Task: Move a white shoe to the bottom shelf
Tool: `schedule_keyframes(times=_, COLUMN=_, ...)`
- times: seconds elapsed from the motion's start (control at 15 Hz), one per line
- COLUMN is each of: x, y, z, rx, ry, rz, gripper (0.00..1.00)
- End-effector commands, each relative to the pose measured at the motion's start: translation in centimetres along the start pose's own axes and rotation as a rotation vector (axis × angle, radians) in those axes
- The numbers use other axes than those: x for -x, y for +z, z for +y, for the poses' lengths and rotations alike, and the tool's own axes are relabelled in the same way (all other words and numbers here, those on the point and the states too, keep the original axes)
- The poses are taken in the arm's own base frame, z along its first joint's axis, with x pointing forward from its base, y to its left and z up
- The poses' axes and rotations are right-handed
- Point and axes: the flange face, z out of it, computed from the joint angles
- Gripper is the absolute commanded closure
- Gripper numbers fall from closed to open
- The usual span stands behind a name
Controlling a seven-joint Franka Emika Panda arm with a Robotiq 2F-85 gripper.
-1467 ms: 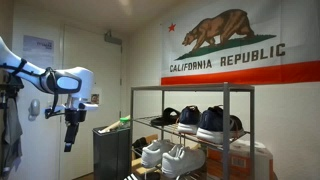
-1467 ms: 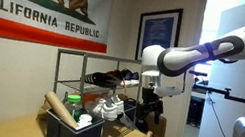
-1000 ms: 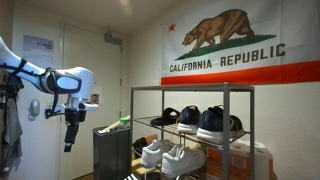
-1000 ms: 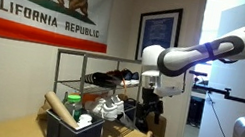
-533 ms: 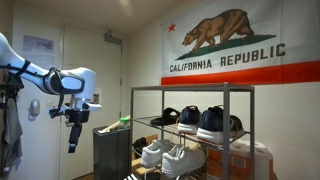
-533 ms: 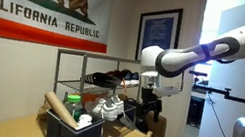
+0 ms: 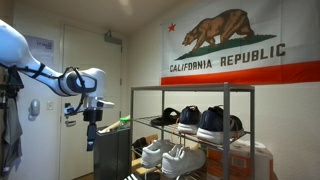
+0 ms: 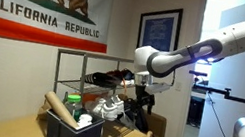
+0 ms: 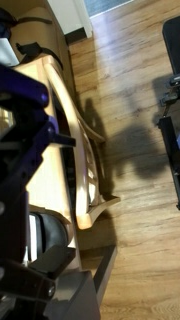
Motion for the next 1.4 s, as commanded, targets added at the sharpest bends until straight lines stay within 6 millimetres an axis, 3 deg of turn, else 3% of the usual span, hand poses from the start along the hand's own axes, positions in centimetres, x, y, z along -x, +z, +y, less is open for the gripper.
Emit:
schedule_keyframes(times=0.0, x=-3.4, y=-0.1, z=1.6, rx=0.008, ry=0.004, rz=0.023, gripper=0.0)
schedule_keyframes(times=0.6, x=-9.9, y=0.9, z=6.1, rx=-0.044, ry=0.029, rz=0.056, gripper=0.0)
schedule_keyframes(times=1.33, x=-16.4, y=1.3, z=5.8, rx=-0.058, ry=-0.037, rz=0.116, gripper=0.0)
